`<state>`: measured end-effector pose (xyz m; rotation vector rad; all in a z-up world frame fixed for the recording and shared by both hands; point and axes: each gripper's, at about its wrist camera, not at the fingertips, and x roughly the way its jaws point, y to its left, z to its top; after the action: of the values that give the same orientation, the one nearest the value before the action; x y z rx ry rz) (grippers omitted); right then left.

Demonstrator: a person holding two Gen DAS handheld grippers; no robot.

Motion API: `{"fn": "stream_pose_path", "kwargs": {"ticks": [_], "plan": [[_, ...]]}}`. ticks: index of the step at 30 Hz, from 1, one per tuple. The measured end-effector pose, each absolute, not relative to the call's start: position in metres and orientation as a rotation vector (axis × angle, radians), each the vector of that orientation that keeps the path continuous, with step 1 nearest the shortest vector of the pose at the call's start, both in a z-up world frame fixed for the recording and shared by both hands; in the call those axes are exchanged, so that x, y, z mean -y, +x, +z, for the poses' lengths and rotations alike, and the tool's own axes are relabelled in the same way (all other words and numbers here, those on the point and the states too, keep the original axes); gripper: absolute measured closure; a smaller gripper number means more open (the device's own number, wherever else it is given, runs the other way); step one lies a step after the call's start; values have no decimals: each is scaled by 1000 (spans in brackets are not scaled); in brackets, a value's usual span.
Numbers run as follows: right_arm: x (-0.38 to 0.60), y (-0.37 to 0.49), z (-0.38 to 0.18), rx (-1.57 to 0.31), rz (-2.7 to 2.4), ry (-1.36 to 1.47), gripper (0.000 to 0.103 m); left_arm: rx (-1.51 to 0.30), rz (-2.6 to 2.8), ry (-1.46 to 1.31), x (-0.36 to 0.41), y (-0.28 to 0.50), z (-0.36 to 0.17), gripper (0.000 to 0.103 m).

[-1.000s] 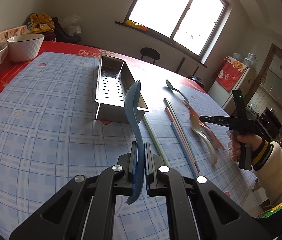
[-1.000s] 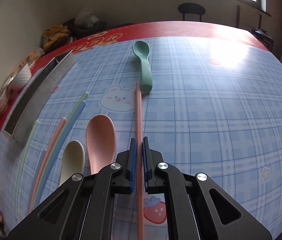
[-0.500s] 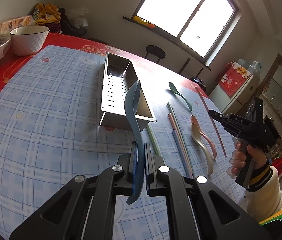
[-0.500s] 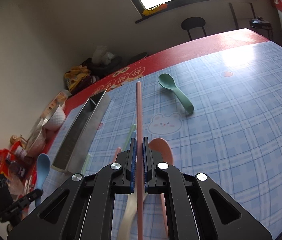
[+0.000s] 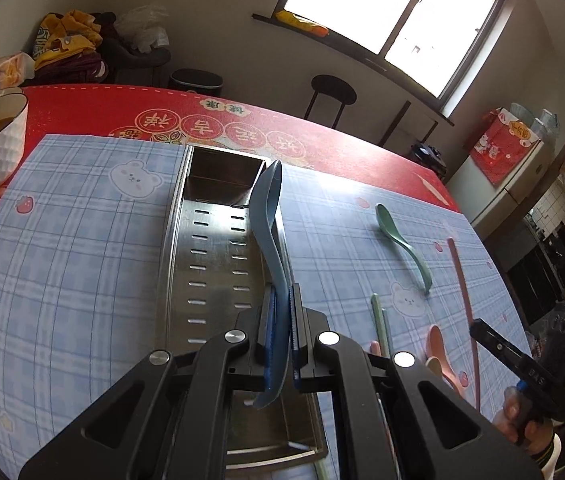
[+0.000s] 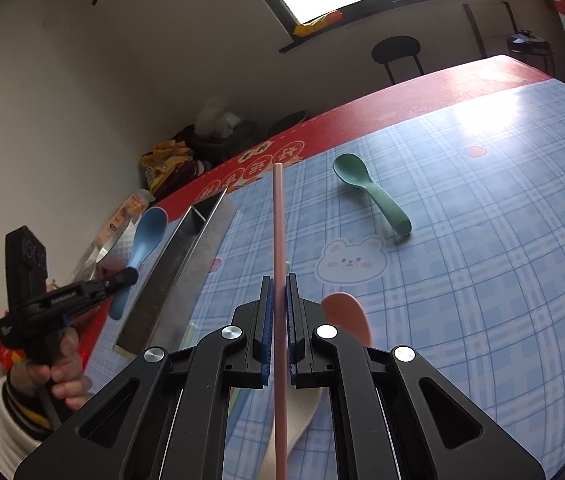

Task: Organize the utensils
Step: 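Place the blue spoon and pink stick into the steel tray with both tools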

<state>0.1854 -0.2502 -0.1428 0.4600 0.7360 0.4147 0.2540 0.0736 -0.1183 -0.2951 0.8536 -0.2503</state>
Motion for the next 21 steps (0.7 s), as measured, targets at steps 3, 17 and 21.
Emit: {"fn": "stream_pose_path", "kwargs": {"ticks": [3, 17, 21], "plan": [[254, 186, -143, -733, 409, 469, 97, -930, -219, -292, -74, 288, -132, 96], [249, 185, -151, -763, 397, 482, 97, -991, -234, -189, -68, 308, -141, 80], [239, 186, -148, -769, 396, 474, 97, -857, -209, -122, -76, 268, -124, 65]]}}
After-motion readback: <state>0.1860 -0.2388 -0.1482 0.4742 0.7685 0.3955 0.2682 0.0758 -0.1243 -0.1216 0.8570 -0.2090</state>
